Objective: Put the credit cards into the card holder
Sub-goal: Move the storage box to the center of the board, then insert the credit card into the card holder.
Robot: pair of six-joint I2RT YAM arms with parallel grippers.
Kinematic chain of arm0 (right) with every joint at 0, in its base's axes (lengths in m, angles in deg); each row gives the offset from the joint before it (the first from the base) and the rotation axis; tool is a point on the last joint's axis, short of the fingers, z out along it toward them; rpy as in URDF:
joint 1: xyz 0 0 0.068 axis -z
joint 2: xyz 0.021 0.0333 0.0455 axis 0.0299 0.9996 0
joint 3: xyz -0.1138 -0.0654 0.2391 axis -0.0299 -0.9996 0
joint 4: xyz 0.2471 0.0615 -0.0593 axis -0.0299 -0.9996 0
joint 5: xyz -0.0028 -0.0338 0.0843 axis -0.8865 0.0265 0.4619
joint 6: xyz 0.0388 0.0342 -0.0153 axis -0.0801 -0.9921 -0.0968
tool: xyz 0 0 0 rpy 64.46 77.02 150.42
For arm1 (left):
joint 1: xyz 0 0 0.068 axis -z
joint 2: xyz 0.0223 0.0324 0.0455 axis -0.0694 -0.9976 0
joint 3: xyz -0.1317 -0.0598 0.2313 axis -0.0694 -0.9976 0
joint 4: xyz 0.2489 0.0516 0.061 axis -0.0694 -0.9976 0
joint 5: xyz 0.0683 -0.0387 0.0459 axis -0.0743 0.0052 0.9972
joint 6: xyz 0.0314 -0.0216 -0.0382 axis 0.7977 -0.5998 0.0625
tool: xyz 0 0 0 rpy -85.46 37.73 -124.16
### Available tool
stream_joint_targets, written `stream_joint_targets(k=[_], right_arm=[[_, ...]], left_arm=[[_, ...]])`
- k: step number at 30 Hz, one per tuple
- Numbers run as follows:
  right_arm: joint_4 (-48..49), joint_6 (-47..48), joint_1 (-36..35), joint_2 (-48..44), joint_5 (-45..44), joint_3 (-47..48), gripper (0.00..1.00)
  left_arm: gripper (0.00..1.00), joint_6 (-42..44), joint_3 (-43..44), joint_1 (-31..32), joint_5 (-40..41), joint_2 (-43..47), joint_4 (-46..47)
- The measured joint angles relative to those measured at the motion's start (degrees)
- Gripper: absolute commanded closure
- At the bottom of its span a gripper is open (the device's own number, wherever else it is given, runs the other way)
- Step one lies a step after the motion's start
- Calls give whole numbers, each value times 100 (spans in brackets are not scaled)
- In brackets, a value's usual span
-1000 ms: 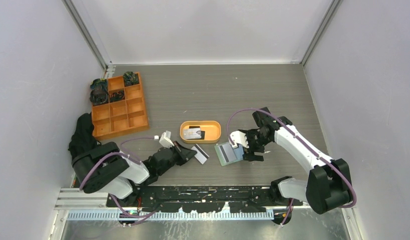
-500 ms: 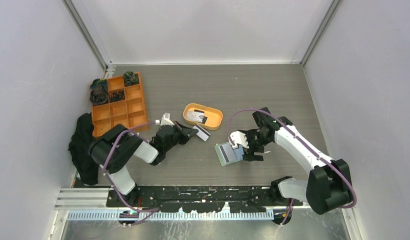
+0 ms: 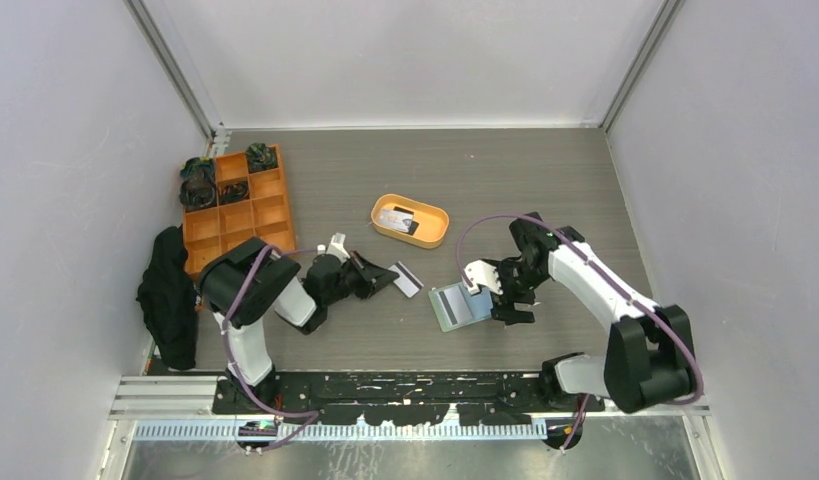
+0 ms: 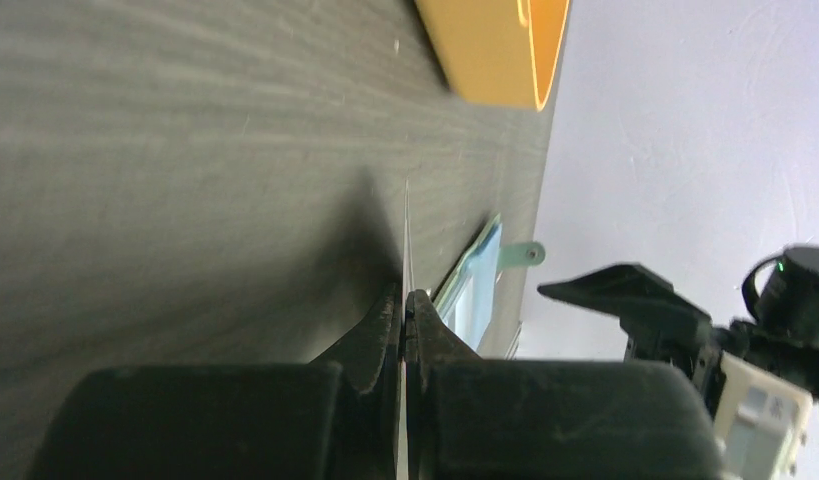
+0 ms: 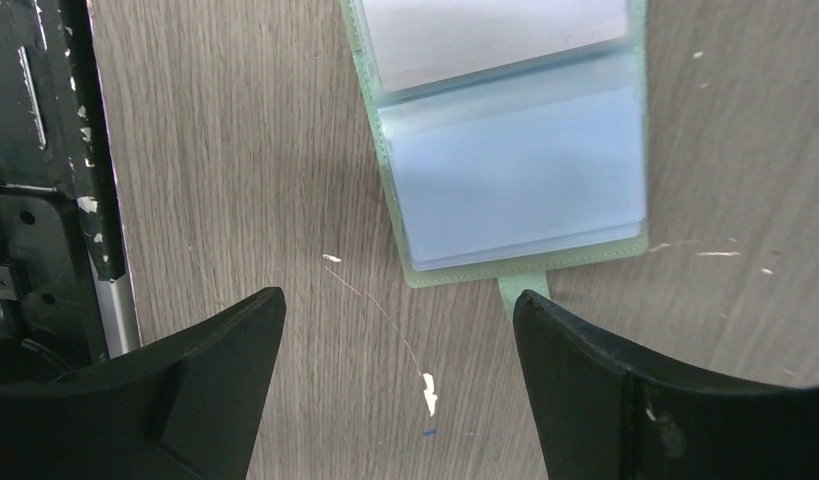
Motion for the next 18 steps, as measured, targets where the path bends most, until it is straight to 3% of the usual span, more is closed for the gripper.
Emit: stream_joint_targets(k=[3,11,18], right_arm=[[76,-57,0,413,-94,48,11],[721,-385,0,866,-562,63,11],[1239,-555,-92,1303,-946,63,13]], left_arm=[[100,72,-356,101,9,369,-7],[100,330,-442,1274,280,1314,-70],[100,560,-264,1622,654,1250,-79]])
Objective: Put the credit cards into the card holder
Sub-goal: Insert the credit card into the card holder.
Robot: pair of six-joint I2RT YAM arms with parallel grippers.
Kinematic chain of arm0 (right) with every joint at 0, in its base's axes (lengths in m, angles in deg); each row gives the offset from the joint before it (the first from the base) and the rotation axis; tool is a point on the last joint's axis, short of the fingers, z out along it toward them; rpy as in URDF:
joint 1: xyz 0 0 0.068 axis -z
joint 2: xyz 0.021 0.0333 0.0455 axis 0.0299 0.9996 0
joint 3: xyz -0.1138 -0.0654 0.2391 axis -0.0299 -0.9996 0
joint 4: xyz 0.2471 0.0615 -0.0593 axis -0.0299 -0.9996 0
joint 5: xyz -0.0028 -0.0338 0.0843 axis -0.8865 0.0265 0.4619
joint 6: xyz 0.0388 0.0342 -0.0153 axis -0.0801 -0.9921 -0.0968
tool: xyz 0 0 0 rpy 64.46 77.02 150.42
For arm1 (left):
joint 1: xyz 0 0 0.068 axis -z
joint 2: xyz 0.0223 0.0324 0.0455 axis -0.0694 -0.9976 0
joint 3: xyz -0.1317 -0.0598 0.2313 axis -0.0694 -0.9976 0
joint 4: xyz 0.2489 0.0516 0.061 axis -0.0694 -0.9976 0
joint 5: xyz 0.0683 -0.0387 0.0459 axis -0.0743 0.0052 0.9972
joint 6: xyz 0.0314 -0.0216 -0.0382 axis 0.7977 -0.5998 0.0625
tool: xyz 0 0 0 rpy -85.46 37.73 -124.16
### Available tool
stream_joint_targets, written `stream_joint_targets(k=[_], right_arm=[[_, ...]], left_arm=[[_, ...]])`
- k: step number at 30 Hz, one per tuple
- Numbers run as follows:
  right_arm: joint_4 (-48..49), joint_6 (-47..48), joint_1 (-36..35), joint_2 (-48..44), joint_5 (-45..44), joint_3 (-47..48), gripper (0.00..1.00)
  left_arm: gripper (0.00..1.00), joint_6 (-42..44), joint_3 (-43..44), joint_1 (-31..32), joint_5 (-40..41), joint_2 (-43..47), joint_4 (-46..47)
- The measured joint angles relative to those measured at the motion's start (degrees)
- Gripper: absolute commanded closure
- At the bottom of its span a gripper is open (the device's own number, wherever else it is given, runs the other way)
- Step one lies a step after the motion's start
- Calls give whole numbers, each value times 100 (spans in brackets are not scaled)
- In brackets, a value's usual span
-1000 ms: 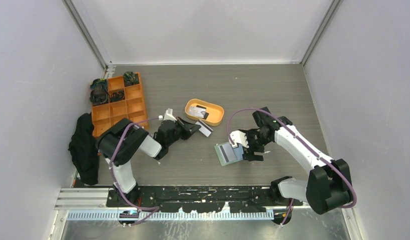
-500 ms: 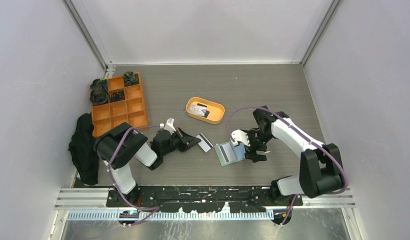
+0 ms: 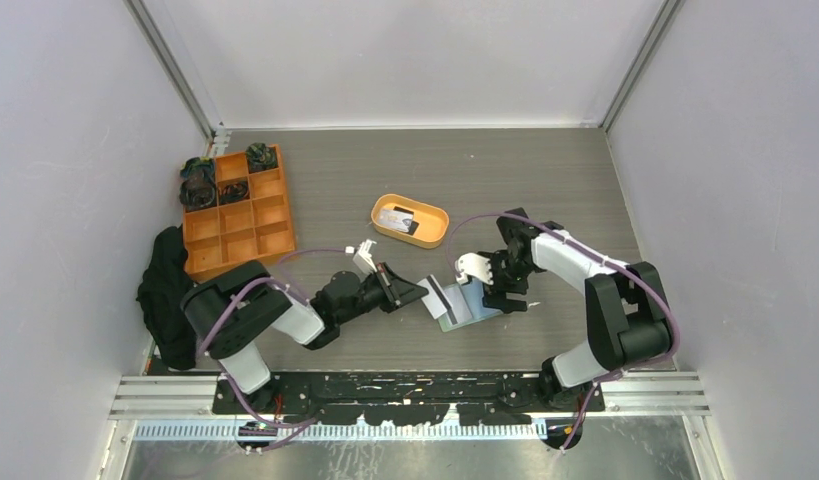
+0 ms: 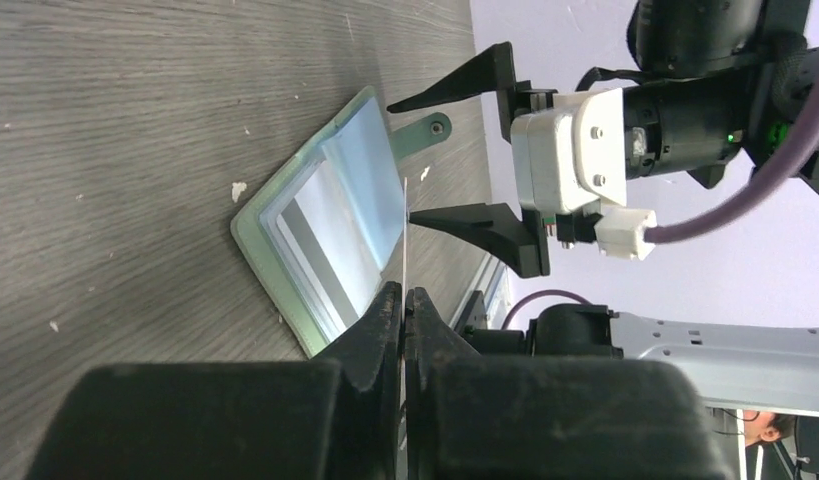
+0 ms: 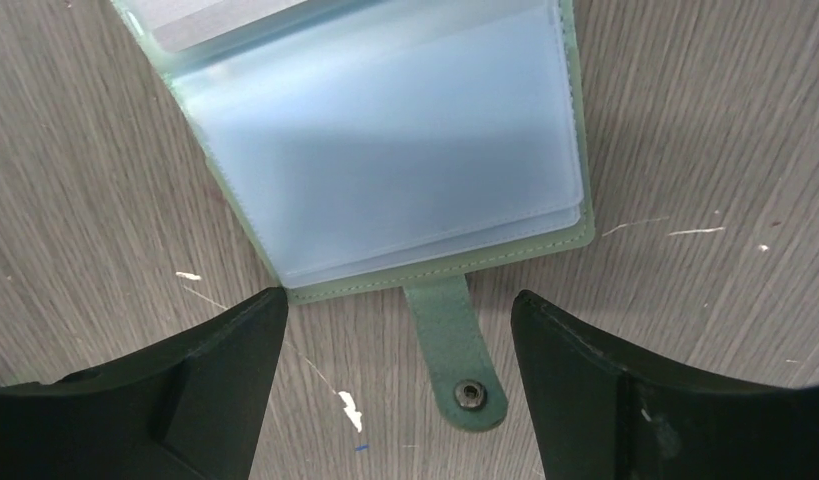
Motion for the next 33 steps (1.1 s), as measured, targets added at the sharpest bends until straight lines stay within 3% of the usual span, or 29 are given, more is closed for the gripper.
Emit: stream_joint_targets(k=[9,18,33], right_arm=[[37,-101,-431,157,-138,26,23],[11,-529,-1067,348,-116,223,30],[0,-1322,-1335,424,22,319,34]], left_arm=[[100,-76,214,144,59,-1073,671],[100,-153,214,216,114,-1137,1001],[100,-243,-59,352,492,-1401,1154]])
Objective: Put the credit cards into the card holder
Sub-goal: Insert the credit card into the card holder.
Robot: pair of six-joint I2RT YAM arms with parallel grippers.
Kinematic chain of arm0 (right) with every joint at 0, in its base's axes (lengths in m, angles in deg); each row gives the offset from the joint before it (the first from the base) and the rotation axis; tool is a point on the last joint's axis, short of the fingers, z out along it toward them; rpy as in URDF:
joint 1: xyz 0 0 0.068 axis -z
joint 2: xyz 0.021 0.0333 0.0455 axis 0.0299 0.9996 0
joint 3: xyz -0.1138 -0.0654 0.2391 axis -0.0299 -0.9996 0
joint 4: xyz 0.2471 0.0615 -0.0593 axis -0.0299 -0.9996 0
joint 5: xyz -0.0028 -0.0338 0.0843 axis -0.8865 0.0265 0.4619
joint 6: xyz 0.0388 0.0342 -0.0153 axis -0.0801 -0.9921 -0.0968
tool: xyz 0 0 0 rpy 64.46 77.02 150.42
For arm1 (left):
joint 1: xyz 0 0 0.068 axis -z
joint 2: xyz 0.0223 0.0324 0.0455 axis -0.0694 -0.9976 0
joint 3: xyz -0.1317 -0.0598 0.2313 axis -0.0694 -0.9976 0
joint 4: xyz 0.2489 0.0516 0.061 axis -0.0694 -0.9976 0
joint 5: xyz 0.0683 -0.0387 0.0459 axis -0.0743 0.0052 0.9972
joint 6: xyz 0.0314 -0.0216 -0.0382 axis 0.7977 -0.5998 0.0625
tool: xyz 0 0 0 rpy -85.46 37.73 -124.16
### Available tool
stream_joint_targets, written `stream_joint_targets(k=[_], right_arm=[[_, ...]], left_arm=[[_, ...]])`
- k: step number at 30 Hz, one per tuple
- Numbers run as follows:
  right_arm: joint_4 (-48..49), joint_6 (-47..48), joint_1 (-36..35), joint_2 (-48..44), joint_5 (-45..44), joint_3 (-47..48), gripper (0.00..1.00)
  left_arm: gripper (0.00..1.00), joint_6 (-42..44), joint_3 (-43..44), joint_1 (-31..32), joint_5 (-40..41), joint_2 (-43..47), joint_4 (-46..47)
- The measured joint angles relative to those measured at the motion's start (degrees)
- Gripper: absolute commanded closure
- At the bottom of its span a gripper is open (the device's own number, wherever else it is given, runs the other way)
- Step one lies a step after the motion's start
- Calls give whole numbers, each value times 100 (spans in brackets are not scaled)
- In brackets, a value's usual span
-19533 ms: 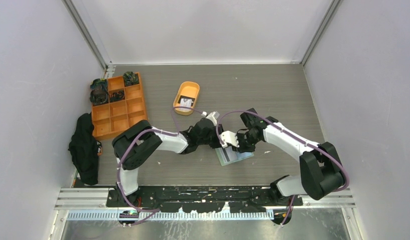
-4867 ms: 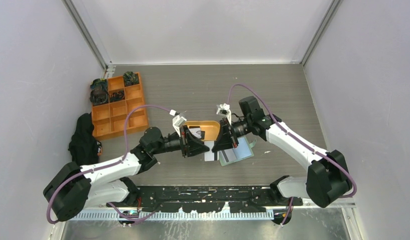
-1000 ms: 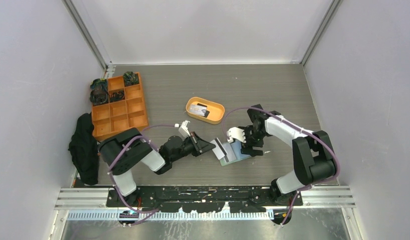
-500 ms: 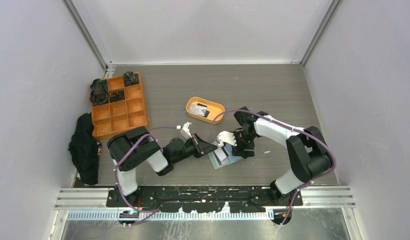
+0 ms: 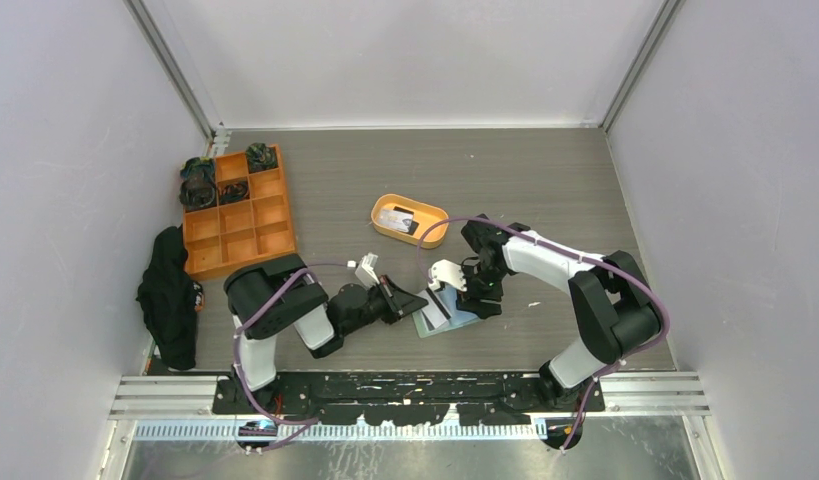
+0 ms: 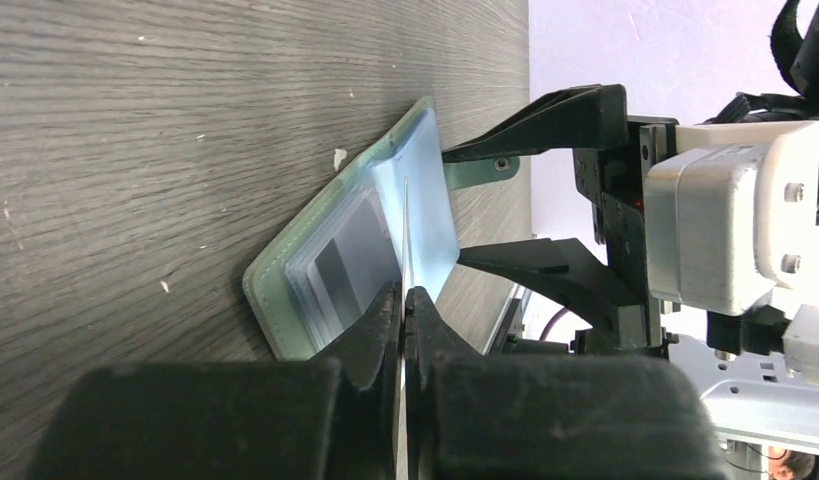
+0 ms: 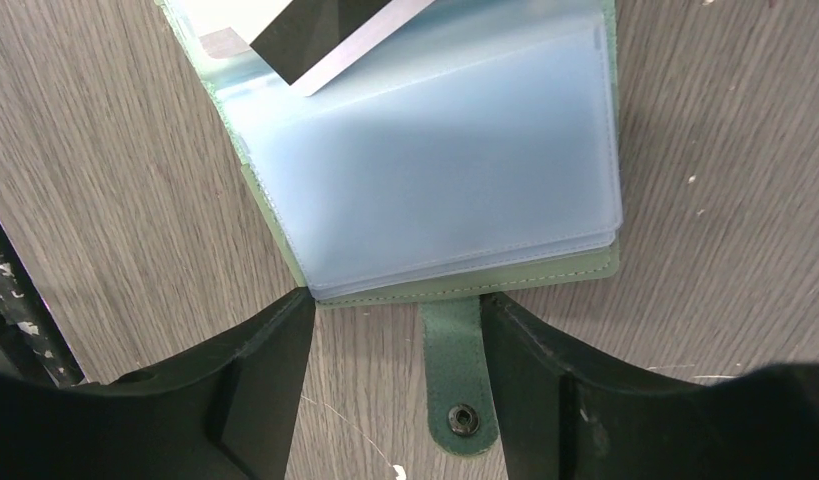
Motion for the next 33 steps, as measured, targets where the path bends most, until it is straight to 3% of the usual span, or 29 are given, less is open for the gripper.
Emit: stream_joint_targets(k=[33], right_arm=[[4,-81,-28,9,-9,4,35]], left_arm=[[100,-734,380,0,-389,-649,107]])
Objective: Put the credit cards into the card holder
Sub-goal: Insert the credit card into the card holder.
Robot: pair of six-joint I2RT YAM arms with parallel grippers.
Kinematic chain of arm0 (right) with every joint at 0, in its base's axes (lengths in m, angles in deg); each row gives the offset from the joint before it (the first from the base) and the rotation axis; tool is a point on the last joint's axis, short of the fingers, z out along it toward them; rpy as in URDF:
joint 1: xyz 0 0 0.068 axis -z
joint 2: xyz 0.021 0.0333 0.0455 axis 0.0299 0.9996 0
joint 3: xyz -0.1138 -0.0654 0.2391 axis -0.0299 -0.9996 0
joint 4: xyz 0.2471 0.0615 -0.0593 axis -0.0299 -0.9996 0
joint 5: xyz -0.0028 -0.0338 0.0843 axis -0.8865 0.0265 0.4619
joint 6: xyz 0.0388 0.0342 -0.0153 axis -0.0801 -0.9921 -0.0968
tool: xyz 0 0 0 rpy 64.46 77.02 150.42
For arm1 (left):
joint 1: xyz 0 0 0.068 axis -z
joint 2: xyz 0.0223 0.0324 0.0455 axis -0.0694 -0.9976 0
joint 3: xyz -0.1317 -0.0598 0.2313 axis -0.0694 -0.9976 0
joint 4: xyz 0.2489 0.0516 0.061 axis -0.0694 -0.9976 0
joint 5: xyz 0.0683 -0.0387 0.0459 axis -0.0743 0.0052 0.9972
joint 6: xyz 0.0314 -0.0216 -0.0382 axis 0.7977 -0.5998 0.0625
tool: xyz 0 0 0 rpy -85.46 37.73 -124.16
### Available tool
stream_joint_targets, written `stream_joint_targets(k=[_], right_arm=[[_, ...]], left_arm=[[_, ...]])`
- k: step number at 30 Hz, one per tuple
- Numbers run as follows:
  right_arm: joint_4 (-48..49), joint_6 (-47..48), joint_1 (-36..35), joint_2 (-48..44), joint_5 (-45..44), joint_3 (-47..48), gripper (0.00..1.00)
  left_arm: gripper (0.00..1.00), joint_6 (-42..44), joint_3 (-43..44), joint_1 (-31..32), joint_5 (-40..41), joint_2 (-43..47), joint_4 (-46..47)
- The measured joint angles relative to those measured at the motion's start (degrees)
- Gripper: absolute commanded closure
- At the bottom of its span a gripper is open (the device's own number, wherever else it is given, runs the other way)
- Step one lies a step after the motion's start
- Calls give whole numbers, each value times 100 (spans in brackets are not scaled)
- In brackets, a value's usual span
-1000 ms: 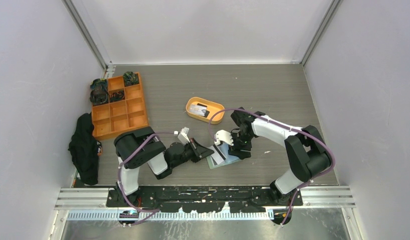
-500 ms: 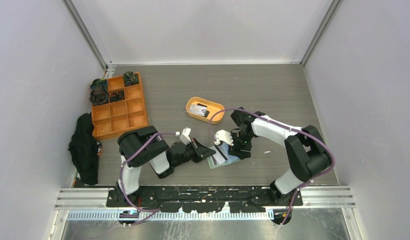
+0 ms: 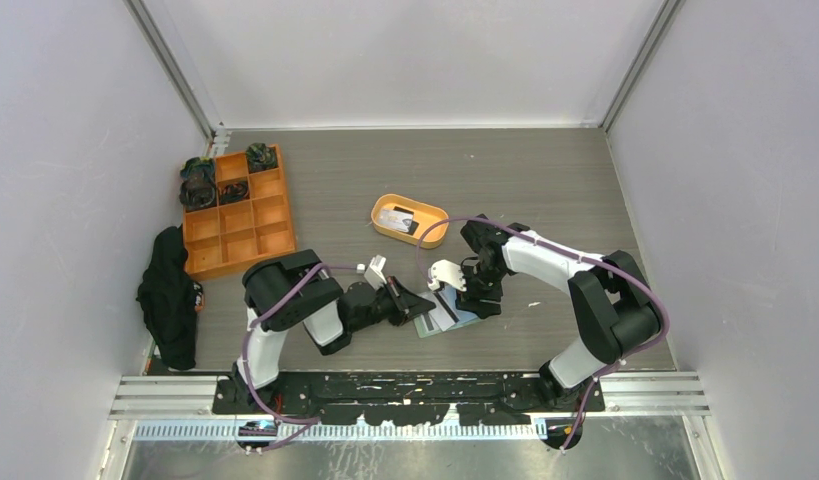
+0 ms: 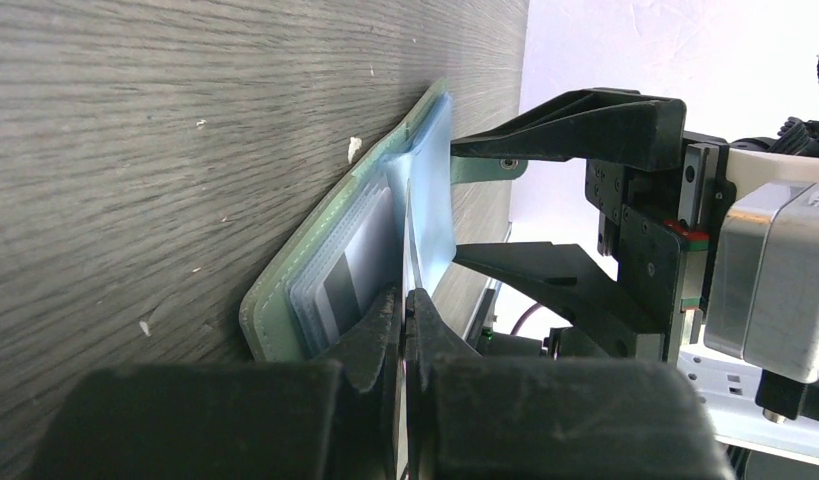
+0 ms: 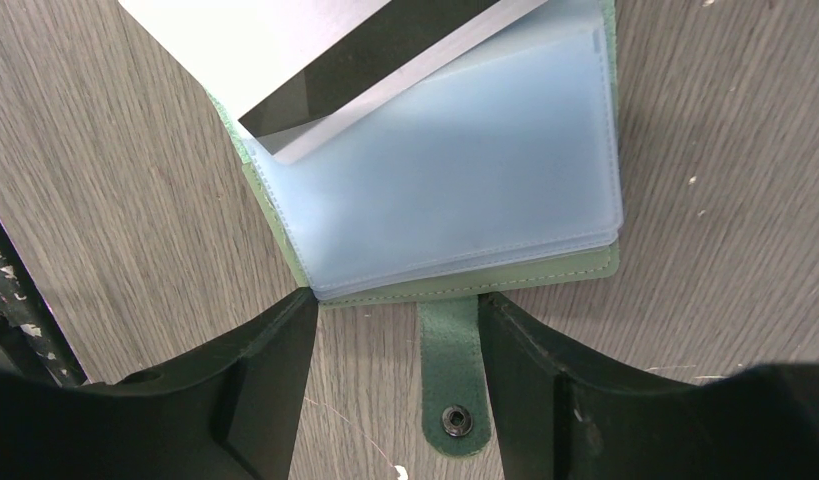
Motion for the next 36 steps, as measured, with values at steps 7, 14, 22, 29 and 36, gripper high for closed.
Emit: stream_joint_targets(k=[7,14,22,29,36], right_arm=[[0,0,-2,0,0,0,36],[-2,0,-11,0,-15,0,36],[-2,0,-15,0,-17,0,36],[-2,0,-20,0,-22,0,36],[-7,2,-39,0,-42,0,37]], left_arm=[[100,-20,63,0,-59,-9,-52],[100,-94,232,-2,-136,-24,-267],[100,-240,293,-55,-254,-24,-404],[100,-323,439,-153,-498,-129,-461],[100,-417,546,-284,-813,-225,-481]])
